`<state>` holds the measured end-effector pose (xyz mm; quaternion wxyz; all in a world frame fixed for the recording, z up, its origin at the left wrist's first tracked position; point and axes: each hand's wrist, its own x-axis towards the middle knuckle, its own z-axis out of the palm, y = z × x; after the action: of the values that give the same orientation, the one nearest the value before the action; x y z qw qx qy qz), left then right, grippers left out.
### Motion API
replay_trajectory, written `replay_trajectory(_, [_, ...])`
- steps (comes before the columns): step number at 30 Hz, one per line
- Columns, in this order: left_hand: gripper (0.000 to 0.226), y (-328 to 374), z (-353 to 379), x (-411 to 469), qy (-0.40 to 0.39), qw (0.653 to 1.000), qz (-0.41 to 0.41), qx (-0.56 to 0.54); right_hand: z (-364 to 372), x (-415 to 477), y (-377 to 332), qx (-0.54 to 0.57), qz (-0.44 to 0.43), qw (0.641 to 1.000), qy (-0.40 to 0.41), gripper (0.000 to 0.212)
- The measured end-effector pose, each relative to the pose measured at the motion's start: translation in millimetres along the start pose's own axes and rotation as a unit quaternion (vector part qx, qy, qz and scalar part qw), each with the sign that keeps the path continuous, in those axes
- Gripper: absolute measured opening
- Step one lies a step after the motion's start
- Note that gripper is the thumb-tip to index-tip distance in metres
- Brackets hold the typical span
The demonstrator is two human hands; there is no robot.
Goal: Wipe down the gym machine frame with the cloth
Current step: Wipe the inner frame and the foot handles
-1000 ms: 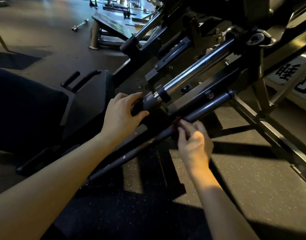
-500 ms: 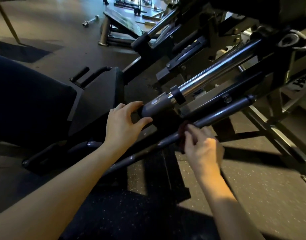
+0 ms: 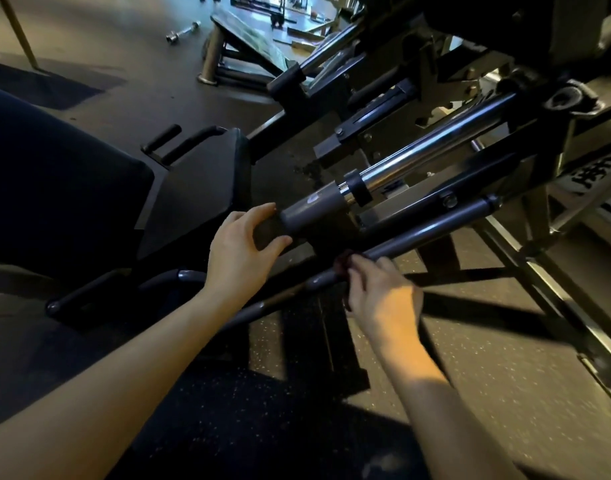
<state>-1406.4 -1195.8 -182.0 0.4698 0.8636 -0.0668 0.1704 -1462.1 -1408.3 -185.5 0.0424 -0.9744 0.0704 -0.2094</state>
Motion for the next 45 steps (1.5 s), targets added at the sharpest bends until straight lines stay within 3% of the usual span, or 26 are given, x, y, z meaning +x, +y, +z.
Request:
replay_trajectory(4, [0.056,-26.7,7.8,-31.8,-0.018,0.999,-0.037,0.0,15.9,-6.6,-9.5,-0.013,0.015,1.0,-0.014,0.04])
replay_trajectory(9, [0.059,-60.3,24.2,-53.0,-0.037,0.997,-0.031,0.057,61.1,-42.3,-69.8,0.048,-0.106,0.989,-0.095,0.029])
replay_trajectory(11, [0.057,-72.6,26.9,-60.2,-0.035,0.997,-0.015,0.072,53.4,-32.1,-64.3,0.047,-0.11,0.987,-0.109,0.03])
replay_trajectory(13, [0.053,-81.0,30.5,-63.6,-0.022,0.996,0.007,0.089,38.5,-22.2,-40.0,0.014,-0.074,0.994,-0.077,0.032])
replay_trajectory(16, [0.045,-91.2,35.8,-54.5,0.0,0.989,0.009,0.148,20.2,-8.7,-3.6,0.0,-0.011,0.999,0.036,0.033])
replay_trajectory(22, [0.036,-95.3,45.3,-36.6,0.007,0.988,-0.021,0.154,57.2,-31.2,-49.8,0.075,-0.048,0.995,-0.046,0.038])
replay_trajectory(26, [0.036,-98.0,48.4,-38.0,0.024,0.985,-0.031,0.166,63.3,-37.9,-61.0,0.029,-0.112,0.99,-0.084,0.036])
replay_trajectory(32, [0.036,-97.5,46.8,-39.4,0.018,0.989,-0.04,0.142,29.1,-15.6,6.3,-0.001,-0.022,0.997,0.068,0.038])
replay_trajectory(37, [0.036,-95.3,45.9,-37.3,0.014,0.989,-0.044,0.143,74.3,-40.4,-34.4,0.022,-0.115,0.993,0.007,0.032])
replay_trajectory(40, [0.034,-94.7,42.9,-36.7,0.02,0.99,-0.042,0.137,64.9,-35.6,-32.9,0.014,-0.124,0.992,-0.025,0.033])
replay_trajectory(45, [0.034,-94.7,43.2,-38.5,0.021,0.991,-0.04,0.125,48.7,-23.1,-6.1,0.019,-0.055,0.997,0.053,0.038])
